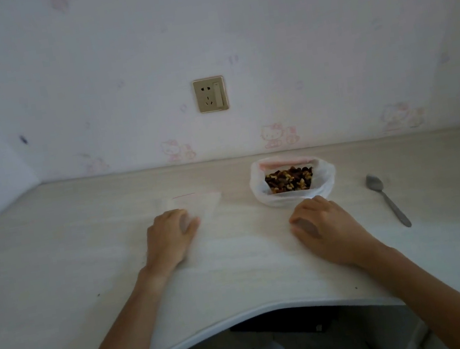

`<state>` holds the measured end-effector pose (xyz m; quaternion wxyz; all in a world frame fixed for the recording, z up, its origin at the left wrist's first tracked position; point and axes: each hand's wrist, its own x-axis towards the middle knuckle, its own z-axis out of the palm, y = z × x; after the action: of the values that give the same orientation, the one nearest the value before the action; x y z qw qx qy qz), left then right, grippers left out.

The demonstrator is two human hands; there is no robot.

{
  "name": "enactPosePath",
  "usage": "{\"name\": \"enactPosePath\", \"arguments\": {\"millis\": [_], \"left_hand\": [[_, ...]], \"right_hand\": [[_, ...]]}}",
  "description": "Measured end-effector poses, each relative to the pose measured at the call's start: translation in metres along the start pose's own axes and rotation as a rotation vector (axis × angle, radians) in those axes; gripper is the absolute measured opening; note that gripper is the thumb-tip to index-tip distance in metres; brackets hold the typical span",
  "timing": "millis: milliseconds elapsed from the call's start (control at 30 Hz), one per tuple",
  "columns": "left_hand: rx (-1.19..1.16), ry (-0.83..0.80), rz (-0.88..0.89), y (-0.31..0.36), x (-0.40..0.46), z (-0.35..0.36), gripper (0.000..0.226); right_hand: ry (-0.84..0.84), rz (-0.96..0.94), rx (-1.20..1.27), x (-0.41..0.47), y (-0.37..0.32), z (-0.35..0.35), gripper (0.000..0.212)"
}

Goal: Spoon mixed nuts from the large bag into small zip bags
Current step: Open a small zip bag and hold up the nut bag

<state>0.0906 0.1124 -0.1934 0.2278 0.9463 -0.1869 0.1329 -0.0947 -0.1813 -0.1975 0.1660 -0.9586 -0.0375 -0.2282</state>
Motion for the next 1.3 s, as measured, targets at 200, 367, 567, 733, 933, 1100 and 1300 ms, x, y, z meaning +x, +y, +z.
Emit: {"name": "enactPosePath", "arguments": {"millis": [200,367,567,733,933,1100,1300], "left_hand": [[-0.128,0.103,0.020,-0.006,0.003,0.000,0.016],[-0.319,0.286,-0.063,-0.004,-0.006,-0.008,0.017],[-0.403,0.513,0.125,0.032,-0.012,-0.030,0.014],[-0.415,0.526,0.313,0.088,-0.024,-0.029,0.007],[-0.426,0.497,0.497,0.143,-0.042,-0.011,0.007],[-0.672,0.304,0.396,0.175,-0.057,-0.007,0.052],[-1.021,-0.026,-0.032,0.187,-0.035,-0.037,0.073]], "right_hand": [[-0.013,0.028,0.001,0.001,-0.002,-0.001,0.018],[0.006,0.024,0.017,0.001,0.000,0.000,0.017],[-0.029,0.051,0.020,0.002,0.000,-0.001,0.019],[0.034,0.305,0.427,0.012,-0.014,-0.013,0.034],[0.143,0.354,0.940,0.023,-0.035,-0.042,0.032],[0.329,0.297,0.944,0.014,-0.031,-0.059,0.030],[0.414,0.303,0.971,0.001,-0.022,-0.068,0.038]]}}
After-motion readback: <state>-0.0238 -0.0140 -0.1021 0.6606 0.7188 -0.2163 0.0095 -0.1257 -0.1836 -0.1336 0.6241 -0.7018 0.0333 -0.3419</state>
